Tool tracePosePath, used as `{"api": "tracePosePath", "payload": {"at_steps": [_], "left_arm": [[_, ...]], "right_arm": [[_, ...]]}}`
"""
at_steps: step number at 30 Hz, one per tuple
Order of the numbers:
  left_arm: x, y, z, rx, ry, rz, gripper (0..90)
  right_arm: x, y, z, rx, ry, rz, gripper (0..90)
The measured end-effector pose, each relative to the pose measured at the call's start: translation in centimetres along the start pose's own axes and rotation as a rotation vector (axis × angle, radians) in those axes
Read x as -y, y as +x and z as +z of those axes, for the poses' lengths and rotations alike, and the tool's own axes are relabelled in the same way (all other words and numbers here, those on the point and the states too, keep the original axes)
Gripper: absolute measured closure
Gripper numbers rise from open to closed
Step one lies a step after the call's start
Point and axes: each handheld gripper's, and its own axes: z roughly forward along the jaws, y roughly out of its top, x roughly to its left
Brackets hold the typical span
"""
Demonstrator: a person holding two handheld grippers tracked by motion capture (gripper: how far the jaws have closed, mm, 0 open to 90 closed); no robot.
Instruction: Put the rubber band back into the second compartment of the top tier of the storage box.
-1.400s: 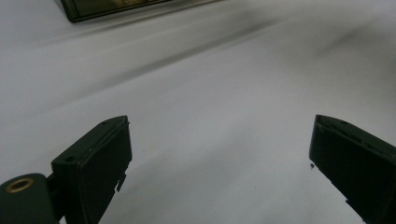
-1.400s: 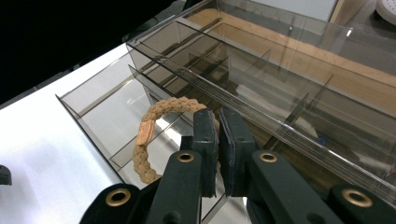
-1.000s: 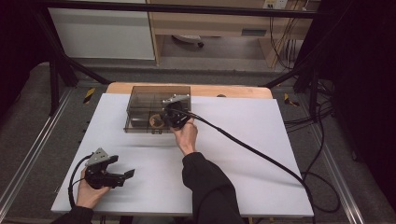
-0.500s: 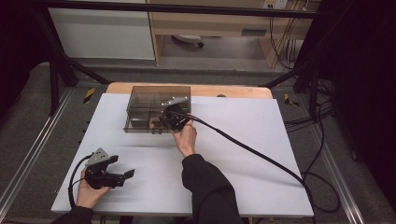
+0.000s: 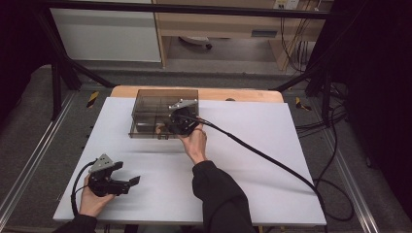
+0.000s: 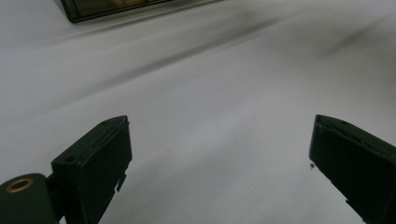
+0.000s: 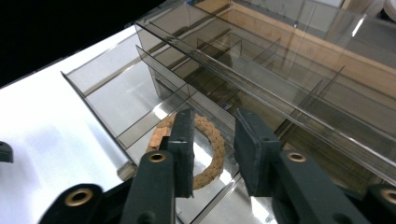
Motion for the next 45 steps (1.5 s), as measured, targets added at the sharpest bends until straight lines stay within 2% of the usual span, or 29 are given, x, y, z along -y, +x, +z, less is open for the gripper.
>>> {"api": "tracePosePath", "payload": {"at_steps": [7, 17, 37, 45], "left_arm": [[0.0, 0.0, 0.0, -0.001, 0.002, 0.002, 5.0], [0.0, 0.0, 0.0, -0.003, 0.006, 0.005, 5.1], [0.0, 0.0, 0.1, -0.006, 0.01, 0.005, 5.0], [0.0, 0.0, 0.1, -0.007, 0.011, 0.006, 5.1]], "right_arm": [[-0.2, 0.1, -1.4, -0.019, -0.019, -0.003, 58.7], [0.7, -1.2, -4.7, -0.021, -0.048, 0.026, 39.7], [4.6, -4.1, -10.3, -0.023, -0.092, 0.07, 11.0], [6.3, -5.0, -12.0, -0.022, -0.096, 0.069, 5.4]]}}
